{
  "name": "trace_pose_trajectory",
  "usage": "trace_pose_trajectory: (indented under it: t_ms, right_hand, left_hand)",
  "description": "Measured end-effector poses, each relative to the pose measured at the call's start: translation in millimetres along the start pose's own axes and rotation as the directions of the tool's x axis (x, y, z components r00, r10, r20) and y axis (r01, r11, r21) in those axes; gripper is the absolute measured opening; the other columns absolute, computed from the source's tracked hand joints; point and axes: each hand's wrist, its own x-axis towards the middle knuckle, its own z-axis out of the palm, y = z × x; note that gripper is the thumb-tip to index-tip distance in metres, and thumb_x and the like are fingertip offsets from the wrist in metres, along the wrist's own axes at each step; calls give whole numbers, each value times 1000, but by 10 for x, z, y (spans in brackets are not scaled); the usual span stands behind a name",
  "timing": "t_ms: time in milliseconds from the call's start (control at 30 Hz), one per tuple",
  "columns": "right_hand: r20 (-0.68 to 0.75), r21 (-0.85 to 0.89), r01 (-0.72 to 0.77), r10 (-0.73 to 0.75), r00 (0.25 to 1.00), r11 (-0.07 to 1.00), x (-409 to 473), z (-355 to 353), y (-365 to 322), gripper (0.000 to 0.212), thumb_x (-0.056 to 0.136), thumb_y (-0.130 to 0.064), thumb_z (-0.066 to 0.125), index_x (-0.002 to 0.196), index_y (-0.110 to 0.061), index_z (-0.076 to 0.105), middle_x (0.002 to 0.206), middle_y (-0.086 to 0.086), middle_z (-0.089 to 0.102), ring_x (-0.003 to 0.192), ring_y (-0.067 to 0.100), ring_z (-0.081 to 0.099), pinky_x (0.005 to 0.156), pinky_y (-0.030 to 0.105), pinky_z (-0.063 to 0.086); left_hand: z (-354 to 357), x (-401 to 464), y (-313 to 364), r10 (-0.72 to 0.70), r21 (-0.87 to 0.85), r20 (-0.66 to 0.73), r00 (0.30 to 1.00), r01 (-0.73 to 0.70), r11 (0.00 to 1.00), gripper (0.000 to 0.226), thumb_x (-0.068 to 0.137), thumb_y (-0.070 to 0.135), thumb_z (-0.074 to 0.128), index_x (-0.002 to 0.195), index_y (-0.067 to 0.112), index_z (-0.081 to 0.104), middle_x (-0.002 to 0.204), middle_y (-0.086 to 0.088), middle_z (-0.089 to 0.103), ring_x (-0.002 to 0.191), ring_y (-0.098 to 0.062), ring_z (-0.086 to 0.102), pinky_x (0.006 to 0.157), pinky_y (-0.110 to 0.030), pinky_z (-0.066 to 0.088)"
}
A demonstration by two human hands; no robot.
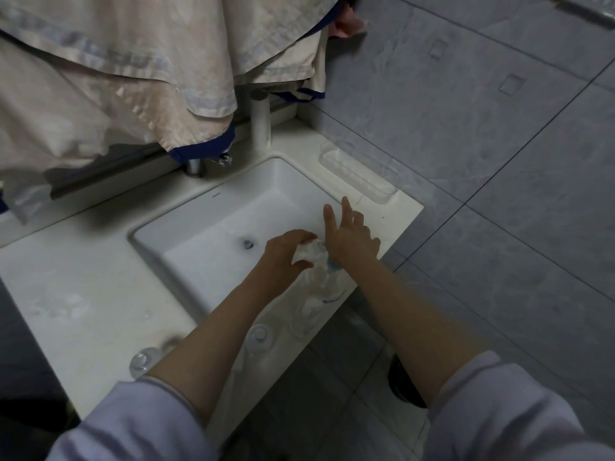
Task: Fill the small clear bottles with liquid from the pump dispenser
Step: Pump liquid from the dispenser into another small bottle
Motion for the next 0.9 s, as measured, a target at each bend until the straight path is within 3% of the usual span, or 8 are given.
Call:
trace_pose_trajectory:
  t_ms: [167, 333, 567, 700, 900]
  right_hand:
    - [-27, 30, 9, -8, 1000, 1000, 22, -49, -19, 77, 84, -73, -2, 151, -34, -1, 158, 5, 15, 139, 32, 28, 111, 56, 15]
    - [-1, -20, -8, 8, 1000, 1000, -28, 9, 4, 74, 88, -70, 0, 151, -32, -2, 158, 5, 16, 139, 31, 27, 111, 56, 12]
    - [14, -12, 27, -26, 1000, 1000, 34, -93, -36, 74, 86, -71, -1, 150, -34, -6, 159, 4, 11, 140, 32, 26, 111, 57, 13]
    - [18, -14, 0, 0, 1000, 1000, 3, -61, -15, 75, 86, -72, -1, 151, -34, -4, 159, 5, 13, 139, 32, 26, 111, 57, 13]
    - [49, -43, -3, 5, 999, 999, 0, -21, 2, 72, 89, -68, 3, 151, -32, -4, 158, 6, 13, 138, 32, 28, 110, 56, 14]
  left_hand:
    - [-31, -27, -51, 42, -73, -97, 994, -49, 996, 47, 83, 18, 66, 127, 17, 50, 129, -4, 54, 120, -18, 49, 100, -25, 35]
    - [18, 28, -10, 58, 79, -86, 995, -51, 996, 44, 86, 17, 63, 126, 5, 51, 127, -12, 56, 117, -23, 53, 100, -19, 34]
    - [-32, 43, 74, 40, 77, -60, 997, -35, 996, 48, 88, 20, 60, 132, 7, 46, 134, -10, 51, 123, -21, 49, 109, -30, 33]
    - [-13, 14, 56, 64, 97, -80, 995, -56, 994, 46, 87, 18, 61, 129, 5, 48, 131, -11, 54, 120, -22, 51, 104, -23, 33]
    - [34, 54, -90, 70, 111, -59, 996, -63, 992, 47, 85, 18, 64, 129, 8, 49, 130, -10, 55, 120, -21, 51, 103, -23, 33]
